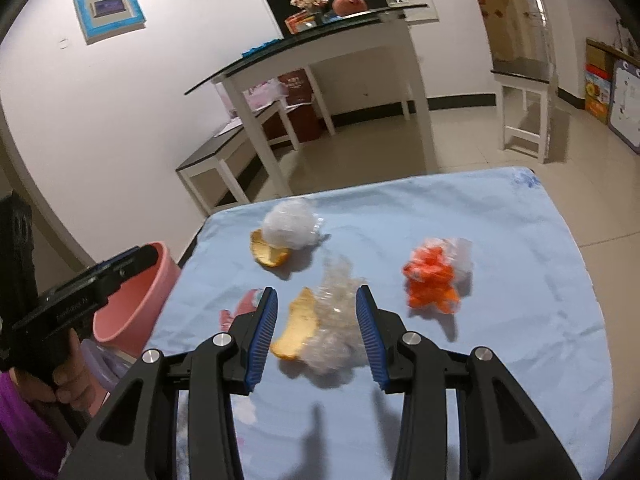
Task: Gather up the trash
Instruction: 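Move both open grippers back toward the remaining trash on the table, then close the left gripper on the white plastic bag while the right gripper grasps the clear crinkled plastic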
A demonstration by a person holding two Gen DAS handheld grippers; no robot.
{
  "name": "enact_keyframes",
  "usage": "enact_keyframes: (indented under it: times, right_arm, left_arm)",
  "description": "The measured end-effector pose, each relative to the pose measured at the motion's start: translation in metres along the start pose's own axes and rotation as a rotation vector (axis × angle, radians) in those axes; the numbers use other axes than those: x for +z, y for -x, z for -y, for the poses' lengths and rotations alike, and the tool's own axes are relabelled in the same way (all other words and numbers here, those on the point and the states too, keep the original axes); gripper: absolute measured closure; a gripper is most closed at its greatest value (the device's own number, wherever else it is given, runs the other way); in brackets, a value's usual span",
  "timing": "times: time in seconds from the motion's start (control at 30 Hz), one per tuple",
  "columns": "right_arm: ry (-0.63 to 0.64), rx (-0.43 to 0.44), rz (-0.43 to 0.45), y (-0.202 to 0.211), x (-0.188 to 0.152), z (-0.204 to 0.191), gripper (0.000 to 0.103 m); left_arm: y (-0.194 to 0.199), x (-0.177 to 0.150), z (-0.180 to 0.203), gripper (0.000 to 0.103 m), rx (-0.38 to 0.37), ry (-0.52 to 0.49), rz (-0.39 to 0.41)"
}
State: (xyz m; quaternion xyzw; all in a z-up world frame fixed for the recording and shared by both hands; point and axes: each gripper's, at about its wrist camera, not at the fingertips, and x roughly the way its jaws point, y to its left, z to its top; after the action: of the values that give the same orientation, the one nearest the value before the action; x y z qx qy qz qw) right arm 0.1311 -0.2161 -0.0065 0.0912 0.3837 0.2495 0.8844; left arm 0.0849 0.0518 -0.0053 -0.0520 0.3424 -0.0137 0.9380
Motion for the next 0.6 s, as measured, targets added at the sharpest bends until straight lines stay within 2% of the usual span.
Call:
enact_keyframes:
  times: [0.3,0.6]
  right_arm:
    - [-0.039,0.008,-0.053,-0.024,-0.007,0.016,0.061]
    - [-0.062,0.025,-0.067,-0.034,-0.006,0.028,0.055]
  left_arm:
    - [-0.061,0.021,0.013,0.064,-0.034,0.018,-0.062]
    - [-0.124,0.037,0.019,0.064,-0.015,0.035,-0.149]
